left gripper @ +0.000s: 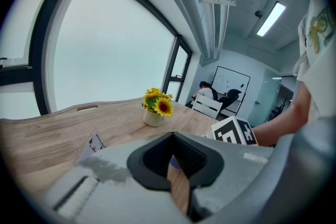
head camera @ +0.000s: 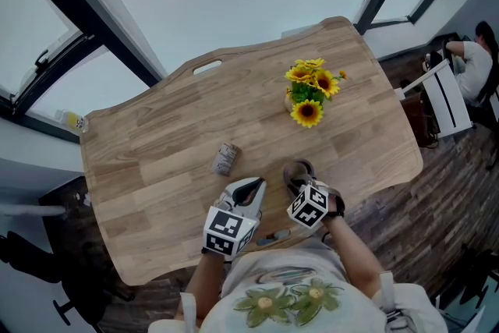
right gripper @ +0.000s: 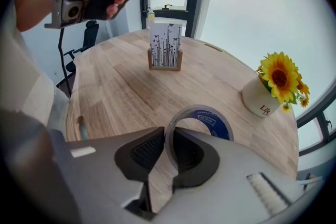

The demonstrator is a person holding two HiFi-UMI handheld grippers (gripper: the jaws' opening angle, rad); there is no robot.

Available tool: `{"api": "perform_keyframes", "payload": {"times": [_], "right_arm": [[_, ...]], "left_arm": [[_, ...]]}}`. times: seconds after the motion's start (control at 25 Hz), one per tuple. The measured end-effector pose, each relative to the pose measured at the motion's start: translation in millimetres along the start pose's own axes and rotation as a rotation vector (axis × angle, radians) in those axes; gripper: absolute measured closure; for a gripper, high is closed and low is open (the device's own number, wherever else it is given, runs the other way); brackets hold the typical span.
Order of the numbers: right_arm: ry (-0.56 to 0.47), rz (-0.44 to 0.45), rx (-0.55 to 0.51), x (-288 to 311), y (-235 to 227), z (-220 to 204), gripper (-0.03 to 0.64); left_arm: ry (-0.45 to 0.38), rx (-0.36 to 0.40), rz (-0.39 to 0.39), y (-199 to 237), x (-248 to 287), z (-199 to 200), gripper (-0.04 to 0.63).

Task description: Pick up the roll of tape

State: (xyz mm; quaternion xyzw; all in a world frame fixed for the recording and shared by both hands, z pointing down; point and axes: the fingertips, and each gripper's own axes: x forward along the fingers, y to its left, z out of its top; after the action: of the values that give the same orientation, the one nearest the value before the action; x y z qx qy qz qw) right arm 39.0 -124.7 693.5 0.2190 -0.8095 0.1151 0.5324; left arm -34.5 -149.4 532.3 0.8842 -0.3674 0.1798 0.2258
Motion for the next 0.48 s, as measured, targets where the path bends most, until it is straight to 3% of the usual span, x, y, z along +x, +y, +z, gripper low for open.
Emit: {"api": "perform_keyframes", "payload": {"times": [0.48], "right_arm": [[-0.098,0.002,0.07,-25,1,19,0.557]], "left_arm": [[-0.013,0.006,0.002,-4,-5,2,0.591]]}}
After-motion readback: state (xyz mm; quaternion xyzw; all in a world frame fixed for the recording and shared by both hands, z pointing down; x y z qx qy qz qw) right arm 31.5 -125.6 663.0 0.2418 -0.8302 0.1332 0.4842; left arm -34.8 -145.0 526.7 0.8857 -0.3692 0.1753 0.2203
